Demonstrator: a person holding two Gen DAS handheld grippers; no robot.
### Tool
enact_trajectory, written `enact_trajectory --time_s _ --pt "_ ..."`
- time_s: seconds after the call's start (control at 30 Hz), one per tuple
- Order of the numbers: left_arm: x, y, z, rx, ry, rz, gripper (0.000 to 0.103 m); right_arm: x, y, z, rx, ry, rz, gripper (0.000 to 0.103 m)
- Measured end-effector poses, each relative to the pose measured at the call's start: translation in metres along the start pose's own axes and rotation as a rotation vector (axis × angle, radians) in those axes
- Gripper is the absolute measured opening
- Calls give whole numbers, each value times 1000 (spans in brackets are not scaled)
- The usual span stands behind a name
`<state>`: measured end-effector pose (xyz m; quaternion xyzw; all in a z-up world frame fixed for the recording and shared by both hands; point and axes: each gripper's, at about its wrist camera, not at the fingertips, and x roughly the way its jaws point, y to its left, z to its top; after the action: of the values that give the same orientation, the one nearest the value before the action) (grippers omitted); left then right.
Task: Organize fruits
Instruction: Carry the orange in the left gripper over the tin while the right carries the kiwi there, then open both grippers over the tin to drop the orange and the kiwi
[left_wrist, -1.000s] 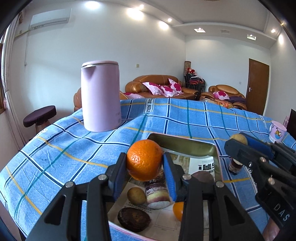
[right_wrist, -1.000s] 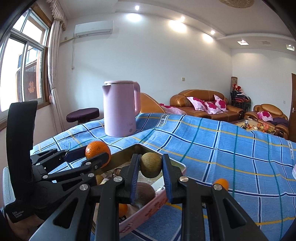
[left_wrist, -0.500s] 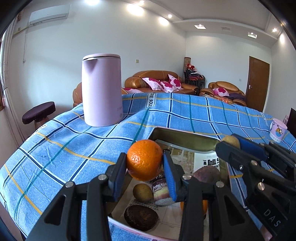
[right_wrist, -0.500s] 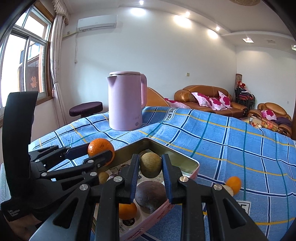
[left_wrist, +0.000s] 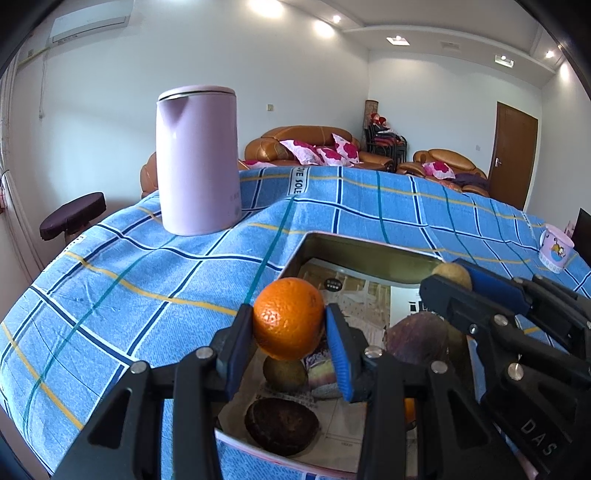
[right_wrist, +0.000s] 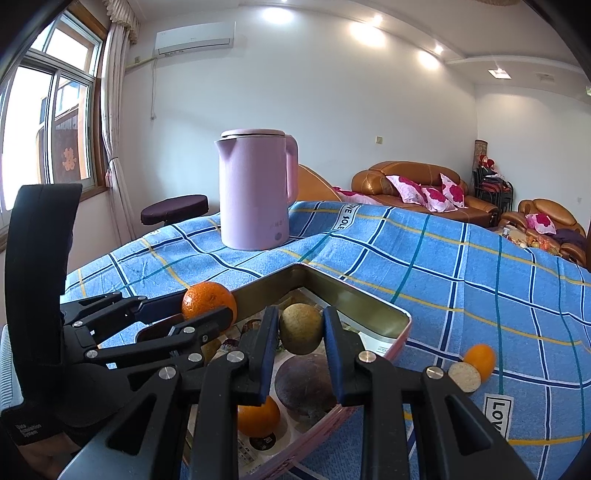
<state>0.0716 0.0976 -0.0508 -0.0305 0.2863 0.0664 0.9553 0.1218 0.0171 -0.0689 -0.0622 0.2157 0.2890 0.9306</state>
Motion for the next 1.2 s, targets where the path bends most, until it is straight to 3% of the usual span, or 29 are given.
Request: enact_trajectory --time_s 0.5,0.67,0.8,0.97,1.1,1.2 --pt "-1 0 -2 5 -1 -1 43 7 -2 -2 12 48 55 27" --pt "-10 3 0 -11 -32 21 64 5 -5 -2 23 39 60 28" --pt "-15 5 2 -18 -44 17 70 2 -12 -4 48 31 50 42" --pt "-20 -1 3 -4 -60 10 79 -7 -19 -7 47 32 32 51" --pt "-24 -8 4 5 -73 9 89 -19 -29 -12 35 34 5 53" --pt "-27 -15 4 12 -80 4 90 -29 -44 -15 46 31 -25 53"
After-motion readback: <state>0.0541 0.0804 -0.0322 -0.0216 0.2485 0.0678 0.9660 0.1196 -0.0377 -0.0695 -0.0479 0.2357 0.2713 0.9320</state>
